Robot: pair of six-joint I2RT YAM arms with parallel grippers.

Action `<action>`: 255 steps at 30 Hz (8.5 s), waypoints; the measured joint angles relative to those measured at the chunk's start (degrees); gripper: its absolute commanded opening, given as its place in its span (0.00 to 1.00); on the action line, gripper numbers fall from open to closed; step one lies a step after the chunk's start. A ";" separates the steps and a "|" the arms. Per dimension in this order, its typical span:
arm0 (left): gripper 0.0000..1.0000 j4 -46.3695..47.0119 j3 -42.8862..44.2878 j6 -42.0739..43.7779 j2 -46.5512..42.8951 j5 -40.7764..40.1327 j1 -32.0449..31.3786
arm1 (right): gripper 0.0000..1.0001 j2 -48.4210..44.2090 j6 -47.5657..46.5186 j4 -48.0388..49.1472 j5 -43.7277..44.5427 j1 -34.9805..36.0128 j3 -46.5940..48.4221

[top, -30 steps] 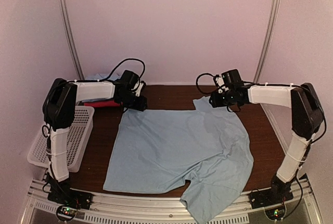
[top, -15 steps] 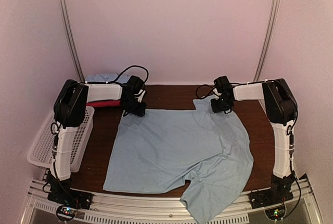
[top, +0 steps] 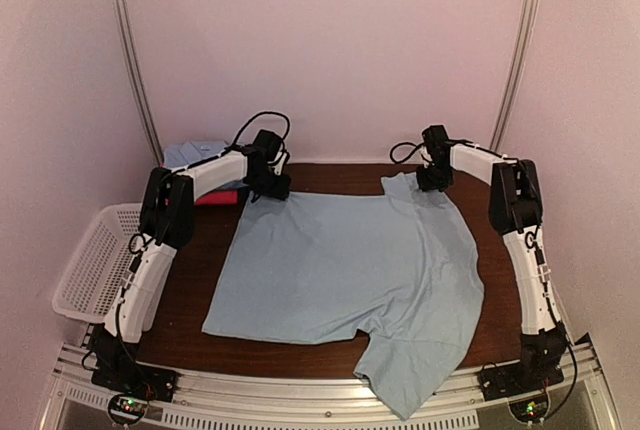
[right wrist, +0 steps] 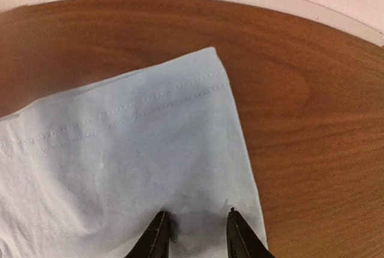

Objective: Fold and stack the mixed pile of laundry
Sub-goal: Smooth out the flattened T-shirt at the center of the board, then pick up the flattened T-shirt from the center of the board.

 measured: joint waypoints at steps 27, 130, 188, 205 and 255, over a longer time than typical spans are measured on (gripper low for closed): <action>0.60 12.31 -68.39 -5.22 -53.90 4.63 -5.11 | 0.41 -63.36 9.35 -1.33 -13.11 21.40 -71.28; 0.67 2.19 -1.03 -0.50 -2.71 9.73 2.19 | 0.56 -7.58 -1.77 -6.40 3.67 0.13 -7.28; 0.69 18.32 -73.31 -17.66 -63.32 0.17 -11.89 | 0.34 -86.64 93.96 -11.47 -3.15 57.88 -99.73; 0.66 15.72 -79.65 -20.48 -65.90 -1.92 -11.82 | 0.00 -84.61 89.94 -2.47 -1.14 54.07 -100.28; 0.00 10.58 -97.74 -36.68 -74.95 5.55 -10.21 | 0.00 -91.41 82.36 -18.21 9.88 52.74 -86.18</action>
